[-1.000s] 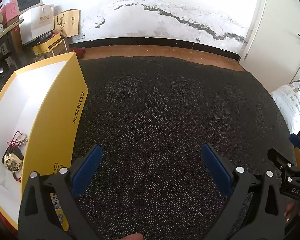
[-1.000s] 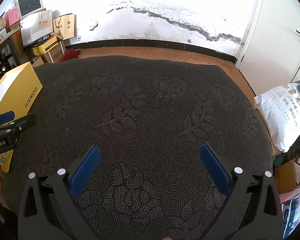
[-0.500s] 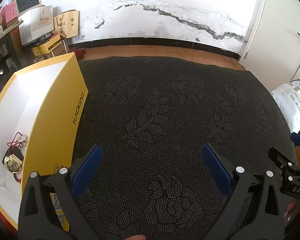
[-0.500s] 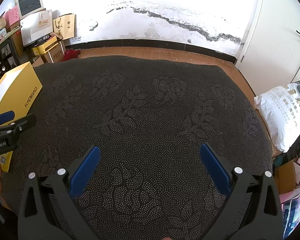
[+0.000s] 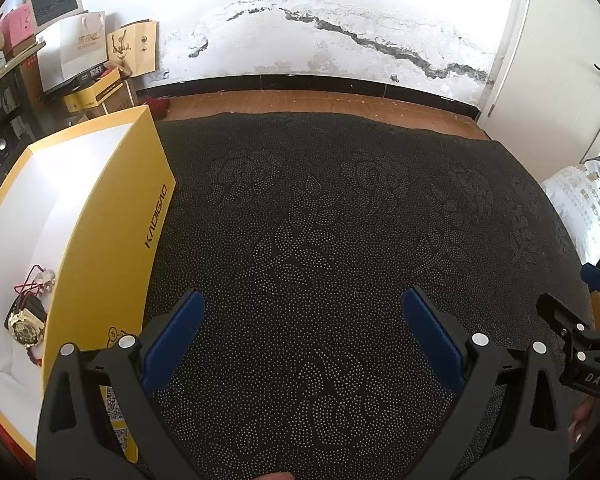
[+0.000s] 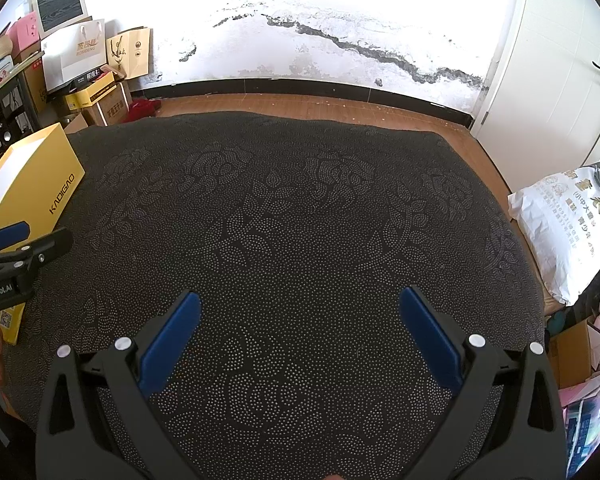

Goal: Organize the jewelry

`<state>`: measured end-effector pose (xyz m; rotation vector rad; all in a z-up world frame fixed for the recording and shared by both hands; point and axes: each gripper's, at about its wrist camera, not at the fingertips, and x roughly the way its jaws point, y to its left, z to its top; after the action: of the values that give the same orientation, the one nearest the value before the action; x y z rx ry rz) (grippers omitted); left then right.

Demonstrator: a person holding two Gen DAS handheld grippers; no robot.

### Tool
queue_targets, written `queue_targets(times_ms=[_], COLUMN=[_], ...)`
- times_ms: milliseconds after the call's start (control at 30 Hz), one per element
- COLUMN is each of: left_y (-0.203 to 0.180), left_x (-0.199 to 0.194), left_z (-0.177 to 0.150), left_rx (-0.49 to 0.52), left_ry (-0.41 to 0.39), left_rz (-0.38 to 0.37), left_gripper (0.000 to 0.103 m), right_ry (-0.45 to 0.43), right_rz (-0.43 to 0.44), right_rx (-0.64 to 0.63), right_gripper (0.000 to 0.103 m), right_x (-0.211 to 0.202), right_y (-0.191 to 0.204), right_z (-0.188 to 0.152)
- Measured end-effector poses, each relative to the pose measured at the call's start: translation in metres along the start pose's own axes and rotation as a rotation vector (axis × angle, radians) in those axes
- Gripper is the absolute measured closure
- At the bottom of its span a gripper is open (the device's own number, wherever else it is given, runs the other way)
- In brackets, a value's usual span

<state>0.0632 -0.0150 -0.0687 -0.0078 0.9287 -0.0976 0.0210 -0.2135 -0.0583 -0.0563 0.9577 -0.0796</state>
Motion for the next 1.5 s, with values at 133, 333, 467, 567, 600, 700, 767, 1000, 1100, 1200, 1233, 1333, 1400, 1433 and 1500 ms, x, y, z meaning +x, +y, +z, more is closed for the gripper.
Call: queue_targets(times_ms=[133, 333, 467, 567, 600, 700, 767, 1000, 1100, 1200, 1233, 1333, 1400, 1433, 1500], left_y=[-0.0003, -0.0013, -0.0026, -0.0029, -0.0026, -0.003, -0.0034, -0.0039, -0.0036, -0.0042, -0.004, -0.0026, -0.0027, -0.0023, -0.0019], left_x=[-0.0001, 0.0003, 0.0007, 0.0007, 0.0008, 0.0012, 0.0011, 0.0003, 0.0001, -0.0004, -0.0005, 0.0001, 0.0003, 0.0005, 0.0004], left_z=[0.0003, -0.001, -0.0009, -0.0001, 0.0007, -0.0004, -0.0006, -0.0004, -0.0012, -0.0011, -0.0008, -0.0009, -0.0009, -0.0012, -0.0011], left_rx=[0.0, 0.002, 0.009, 0.01, 0.009, 0.008, 0.011, 0.013, 0.014, 0.015, 0.015, 0.014, 0.016, 0.017, 0.016], left_ry=[-0.001, 0.001, 0.002, 0.001, 0.001, 0.002, 0.002, 0.0, 0.0, 0.0, -0.001, 0.001, 0.0, 0.0, 0.0], left_rz=[0.0, 0.002, 0.001, 0.002, 0.002, 0.002, 0.002, 0.004, 0.003, 0.003, 0.003, 0.003, 0.004, 0.004, 0.003], left_gripper=[0.006, 0.006, 0.006, 0.006, 0.006, 0.006, 0.006, 0.006, 0.006, 0.006, 0.006, 0.006, 0.006, 0.006, 0.006], right_ry=[-0.001, 0.0, -0.001, -0.001, -0.001, 0.0, -0.001, -0.002, -0.002, -0.004, -0.004, -0.004, -0.002, -0.002, -0.002], right_rz=[0.0, 0.001, 0.0, 0.0, 0.0, 0.0, -0.001, -0.002, -0.001, -0.001, -0.003, -0.003, -0.001, -0.001, -0.002], right_rx=[0.0, -0.004, -0.005, -0.004, -0.004, -0.005, -0.005, -0.004, -0.006, -0.005, -0.004, -0.003, -0.004, -0.006, -0.007], right_gripper=[0.007, 0.007, 0.007, 0.007, 0.007, 0.007, 0.007, 0.007, 0.007, 0.007, 0.007, 0.007, 0.007, 0.007, 0.007], right_x=[0.0, 0.001, 0.0008, 0.0011, 0.0011, 0.0015, 0.0013, 0.0009, 0.0008, 0.0008, 0.0011, 0.001, 0.001, 0.001, 0.0015], right_y=[-0.0009, -0.0029, -0.0025, -0.002, -0.0023, -0.0016, -0.0017, -0.0012, -0.0007, -0.0007, -0.0008, -0.0013, -0.0015, -0.0009, -0.0009], right_z=[0.0, 0.0002, 0.0001, 0.0004, 0.0004, 0.0002, 0.0001, -0.0001, 0.0001, 0.0001, 0.0, 0.0003, 0.0006, 0.0004, 0.0014])
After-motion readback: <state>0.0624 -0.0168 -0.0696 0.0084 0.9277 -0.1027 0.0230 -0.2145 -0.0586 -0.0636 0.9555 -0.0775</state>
